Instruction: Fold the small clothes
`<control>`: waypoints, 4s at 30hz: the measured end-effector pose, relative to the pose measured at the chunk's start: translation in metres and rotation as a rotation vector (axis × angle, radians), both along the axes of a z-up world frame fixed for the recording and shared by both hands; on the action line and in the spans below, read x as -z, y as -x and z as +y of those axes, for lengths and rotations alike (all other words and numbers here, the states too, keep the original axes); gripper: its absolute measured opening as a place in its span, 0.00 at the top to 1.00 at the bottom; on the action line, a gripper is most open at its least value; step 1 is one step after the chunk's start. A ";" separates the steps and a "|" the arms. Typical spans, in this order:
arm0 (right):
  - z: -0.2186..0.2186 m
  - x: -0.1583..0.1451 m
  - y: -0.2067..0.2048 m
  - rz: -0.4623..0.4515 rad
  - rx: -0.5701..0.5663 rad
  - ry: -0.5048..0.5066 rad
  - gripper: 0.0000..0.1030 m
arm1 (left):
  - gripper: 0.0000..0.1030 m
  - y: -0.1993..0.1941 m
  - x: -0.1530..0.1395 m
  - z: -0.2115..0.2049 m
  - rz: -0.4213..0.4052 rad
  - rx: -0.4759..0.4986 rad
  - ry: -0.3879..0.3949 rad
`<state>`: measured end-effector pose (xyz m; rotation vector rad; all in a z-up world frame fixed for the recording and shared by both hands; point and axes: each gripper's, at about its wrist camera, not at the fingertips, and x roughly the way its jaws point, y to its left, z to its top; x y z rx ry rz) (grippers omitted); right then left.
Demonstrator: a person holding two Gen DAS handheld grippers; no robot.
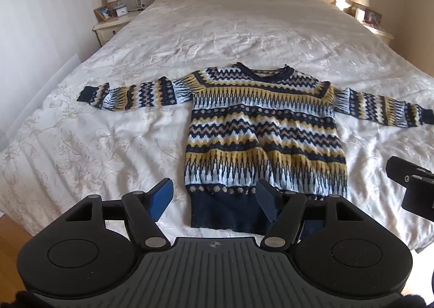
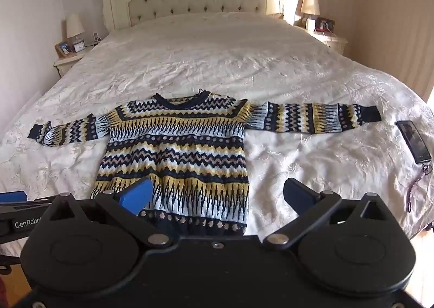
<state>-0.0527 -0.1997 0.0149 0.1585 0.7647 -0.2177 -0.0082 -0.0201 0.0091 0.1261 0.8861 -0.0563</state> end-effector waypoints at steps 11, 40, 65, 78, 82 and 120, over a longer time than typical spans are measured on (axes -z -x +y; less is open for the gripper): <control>0.009 -0.001 -0.004 0.011 -0.005 -0.006 0.01 | 0.36 -0.002 0.000 0.010 0.000 0.003 -0.006; 0.042 0.003 -0.022 0.039 -0.026 -0.002 0.01 | 0.36 -0.015 0.009 0.034 0.032 0.007 0.007; 0.046 0.019 -0.059 0.095 -0.030 -0.026 0.01 | 0.36 -0.050 0.026 0.034 0.095 0.003 -0.003; 0.030 0.037 -0.118 0.132 -0.042 -0.032 0.01 | 0.36 -0.117 0.035 0.016 0.151 0.011 -0.009; 0.020 0.040 -0.143 0.143 -0.032 -0.031 0.01 | 0.36 -0.143 0.036 0.007 0.156 0.025 -0.006; -0.095 0.045 -0.252 0.008 0.155 0.103 0.24 | 0.37 -0.236 0.026 -0.021 -0.020 0.084 0.076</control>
